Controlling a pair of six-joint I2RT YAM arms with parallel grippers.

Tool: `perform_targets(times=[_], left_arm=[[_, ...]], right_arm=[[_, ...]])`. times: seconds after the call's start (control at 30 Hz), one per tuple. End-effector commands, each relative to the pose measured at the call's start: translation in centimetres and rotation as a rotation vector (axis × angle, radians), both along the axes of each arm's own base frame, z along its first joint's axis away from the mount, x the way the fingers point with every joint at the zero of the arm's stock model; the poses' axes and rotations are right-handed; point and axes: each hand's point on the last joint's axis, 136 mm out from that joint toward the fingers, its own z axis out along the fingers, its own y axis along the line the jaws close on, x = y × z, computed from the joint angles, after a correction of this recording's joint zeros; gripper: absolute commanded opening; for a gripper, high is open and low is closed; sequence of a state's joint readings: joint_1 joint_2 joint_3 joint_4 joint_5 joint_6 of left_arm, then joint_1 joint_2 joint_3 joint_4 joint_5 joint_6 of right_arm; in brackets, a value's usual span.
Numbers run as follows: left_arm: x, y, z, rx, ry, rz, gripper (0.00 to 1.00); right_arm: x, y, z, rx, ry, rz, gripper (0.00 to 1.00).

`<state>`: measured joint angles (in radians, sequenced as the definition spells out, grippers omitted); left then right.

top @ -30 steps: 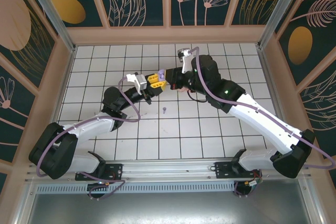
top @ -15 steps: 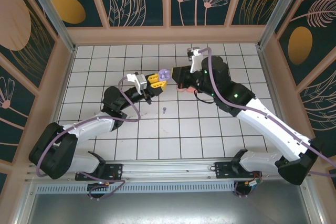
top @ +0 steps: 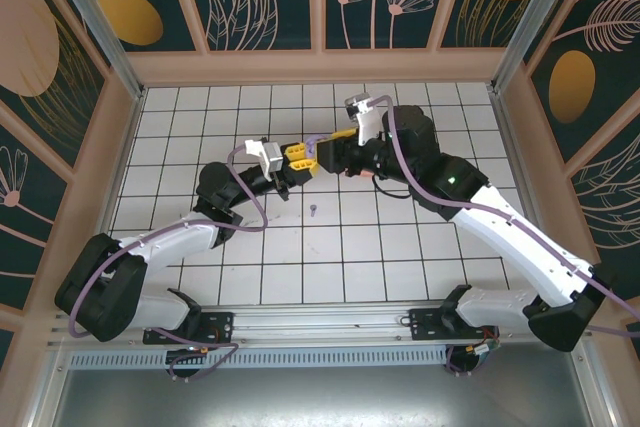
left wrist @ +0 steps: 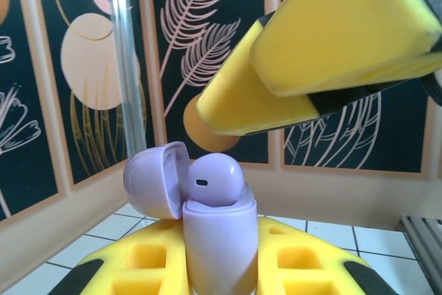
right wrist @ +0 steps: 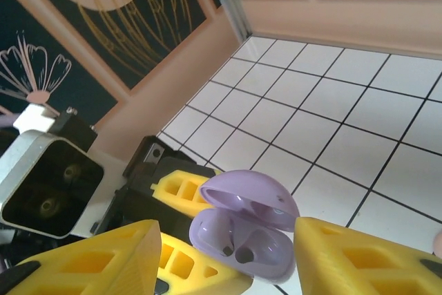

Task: Insert wireless bluetooth earbuds into charging case

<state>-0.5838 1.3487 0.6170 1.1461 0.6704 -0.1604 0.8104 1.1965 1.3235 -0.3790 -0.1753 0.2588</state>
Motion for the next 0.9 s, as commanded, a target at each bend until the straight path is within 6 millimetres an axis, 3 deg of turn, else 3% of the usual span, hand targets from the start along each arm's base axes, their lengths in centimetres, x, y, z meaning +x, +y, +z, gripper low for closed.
perform_targets(times=[0.0,0.7,0.87], left_arm=[[-0.9,-0.7,0.9,-0.001,-0.005,-0.078,0.00],[-0.6,-1.0,1.1,0.012,0.001,-0.081,0.00],[-0.6,-1.0,1.4,0.007,0.001,-0.080,0.00]], right_arm=[[-0.7,0.5,0.6,-0.031,-0.042,0.077,0.51],[-0.1,1.2,-1.0,-0.069,-0.011,0.090,0.46],[-0.3,1.1,-1.4,-0.071,-0.004,0.095,0.41]])
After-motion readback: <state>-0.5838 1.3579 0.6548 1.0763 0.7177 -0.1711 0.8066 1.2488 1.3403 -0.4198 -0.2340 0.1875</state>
